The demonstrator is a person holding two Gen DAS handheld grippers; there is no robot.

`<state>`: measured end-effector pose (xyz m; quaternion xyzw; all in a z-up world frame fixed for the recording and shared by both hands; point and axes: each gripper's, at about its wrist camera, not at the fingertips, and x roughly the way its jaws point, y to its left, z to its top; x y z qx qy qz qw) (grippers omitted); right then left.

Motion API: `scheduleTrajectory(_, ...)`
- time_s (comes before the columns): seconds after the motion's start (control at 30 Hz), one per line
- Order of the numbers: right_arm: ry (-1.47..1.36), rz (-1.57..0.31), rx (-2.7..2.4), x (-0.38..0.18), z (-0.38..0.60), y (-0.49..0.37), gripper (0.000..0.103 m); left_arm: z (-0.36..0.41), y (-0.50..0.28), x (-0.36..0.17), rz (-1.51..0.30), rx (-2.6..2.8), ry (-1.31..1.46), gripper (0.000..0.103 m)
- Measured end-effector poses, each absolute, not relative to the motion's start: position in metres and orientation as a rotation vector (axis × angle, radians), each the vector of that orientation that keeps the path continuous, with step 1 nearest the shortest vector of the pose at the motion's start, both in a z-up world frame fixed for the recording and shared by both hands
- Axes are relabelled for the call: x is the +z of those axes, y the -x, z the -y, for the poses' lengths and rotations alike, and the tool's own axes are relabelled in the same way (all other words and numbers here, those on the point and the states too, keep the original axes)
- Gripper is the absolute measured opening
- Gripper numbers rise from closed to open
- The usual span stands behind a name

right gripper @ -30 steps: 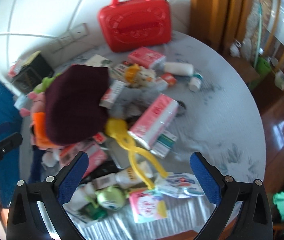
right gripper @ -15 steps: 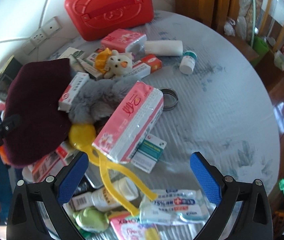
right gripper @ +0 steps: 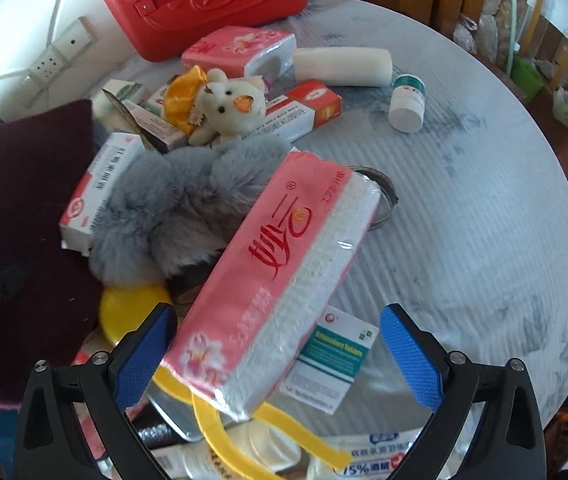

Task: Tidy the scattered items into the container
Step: 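Grasp the maroon knit hat with the left gripper while the right grasps a pink tissue pack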

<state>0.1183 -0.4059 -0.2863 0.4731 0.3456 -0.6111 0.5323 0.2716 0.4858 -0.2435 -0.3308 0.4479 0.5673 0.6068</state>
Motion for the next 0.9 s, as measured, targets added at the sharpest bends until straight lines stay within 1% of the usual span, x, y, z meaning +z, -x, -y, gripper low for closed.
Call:
scheduleTrajectory(0.03,-1.128,-0.830,-1.469,-0.288,0.407,-0.119,0.103,-0.484,-0.273,-0.242,-1.030,1.305,0.761,0.055)
scheduleTrajectory(0.1,-1.133,-0.827,-1.488,-0.290,0.409,-0.118,0.103,-0.480,-0.274,-0.237,-1.023,1.310,0.737,0.037)
scheduleTrajectory(0.17,-1.147,-0.819,-1.497,-0.292,0.411,-0.116,0.102,-0.477,-0.273,-0.231,-1.005,1.307,0.740,0.030)
scheduleTrajectory(0.2,-1.153,-0.818,-1.495,-0.293,0.412,-0.116,0.099,-0.476,-0.272,-0.229,-0.998,1.307,0.742,0.027)
scheduleTrajectory(0.23,-1.155,-0.821,-1.491,-0.294,0.412,-0.116,0.097,-0.475,-0.271,-0.227,-0.991,1.305,0.747,0.026)
scheduleTrajectory(0.27,-1.153,-0.828,-1.491,-0.293,0.412,-0.117,0.091,-0.474,-0.269,-0.225,-0.986,1.304,0.753,0.025)
scheduleTrajectory(0.3,-1.153,-0.831,-1.488,-0.292,0.412,-0.118,0.083,-0.473,-0.267,-0.223,-0.976,1.305,0.762,0.024)
scheduleTrajectory(0.33,-1.152,-0.835,-1.481,-0.291,0.412,-0.119,0.078,-0.471,-0.265,-0.221,-0.966,1.304,0.769,0.024)
scheduleTrajectory(0.37,-1.142,-0.850,-1.477,-0.289,0.411,-0.122,0.068,-0.470,-0.263,-0.219,-0.957,1.302,0.772,0.023)
scheduleTrajectory(0.4,-1.129,-0.865,-1.480,-0.287,0.411,-0.124,0.064,-0.468,-0.262,-0.217,-0.953,1.301,0.770,0.022)
scheduleTrajectory(0.5,-1.119,-0.868,-1.482,-0.283,0.406,-0.126,0.059,-0.461,-0.258,-0.210,-0.937,1.306,0.769,0.022)
scheduleTrajectory(0.9,-1.040,-0.852,-1.489,-0.244,0.388,-0.129,0.058,-0.441,-0.235,-0.180,-0.851,1.326,0.795,0.022)
